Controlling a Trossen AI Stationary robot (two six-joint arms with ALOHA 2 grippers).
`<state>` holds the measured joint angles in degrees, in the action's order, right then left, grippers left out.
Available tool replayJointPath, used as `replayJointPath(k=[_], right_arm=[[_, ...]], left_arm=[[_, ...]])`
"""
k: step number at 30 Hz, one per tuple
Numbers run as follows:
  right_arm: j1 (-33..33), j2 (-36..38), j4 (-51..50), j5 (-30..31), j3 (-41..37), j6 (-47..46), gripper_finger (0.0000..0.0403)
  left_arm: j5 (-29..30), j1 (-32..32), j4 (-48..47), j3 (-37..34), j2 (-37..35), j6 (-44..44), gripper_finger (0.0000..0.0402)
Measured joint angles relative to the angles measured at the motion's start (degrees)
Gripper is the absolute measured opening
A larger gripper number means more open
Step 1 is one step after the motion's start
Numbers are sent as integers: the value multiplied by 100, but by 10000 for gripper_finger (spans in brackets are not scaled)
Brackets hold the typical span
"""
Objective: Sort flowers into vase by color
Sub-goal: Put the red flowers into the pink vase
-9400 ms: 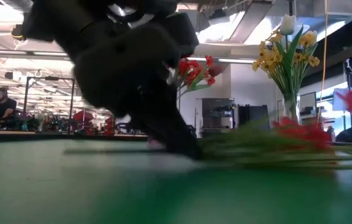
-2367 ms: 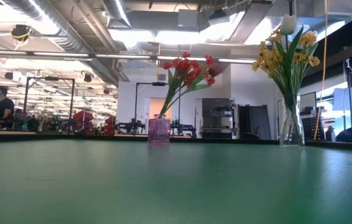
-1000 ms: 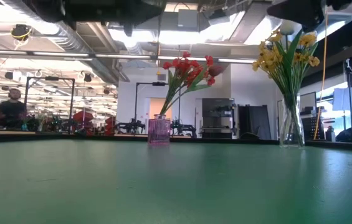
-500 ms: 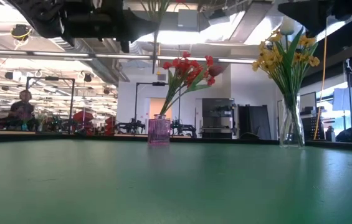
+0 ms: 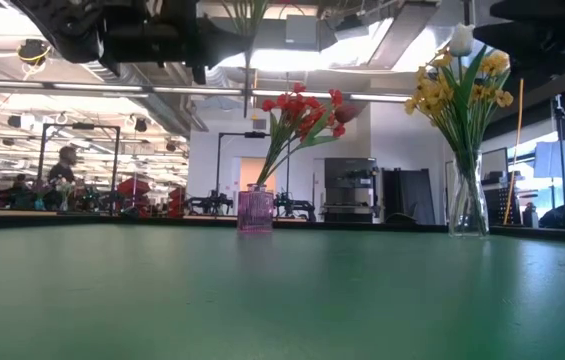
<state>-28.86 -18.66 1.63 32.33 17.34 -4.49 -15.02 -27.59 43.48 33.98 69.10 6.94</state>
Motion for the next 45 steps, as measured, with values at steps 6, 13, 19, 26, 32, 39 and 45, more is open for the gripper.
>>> replayJointPath(k=[6, 13, 19, 26, 32, 39, 45], right_arm=[[0, 245, -76, -221, -231, 19, 114], [0, 377, 767, -630, -905, 333, 31], [2, 970, 710, -353, -1144, 708, 10], [2, 1849, 103, -490, -1134, 905, 5], [1, 1853, -343, -546, -1146, 378, 3], [2, 1851, -416, -442, -1147, 478, 5], [2, 1851, -503, -189, -1145, 345, 5]], left_arm=[[-420, -81, 378, 7, 237, 13, 0], [-448, -121, 1040, 7, 839, 1, 0], [-737, -383, 1259, 7, 1054, 264, 0], [-981, -658, 1399, 7, 1049, 356, 0], [-1448, -1106, 1451, -270, 591, 533, 0], [-1478, -1033, 1012, -466, 481, 409, 0], [-902, -606, 1751, -426, 1088, -150, 0]])
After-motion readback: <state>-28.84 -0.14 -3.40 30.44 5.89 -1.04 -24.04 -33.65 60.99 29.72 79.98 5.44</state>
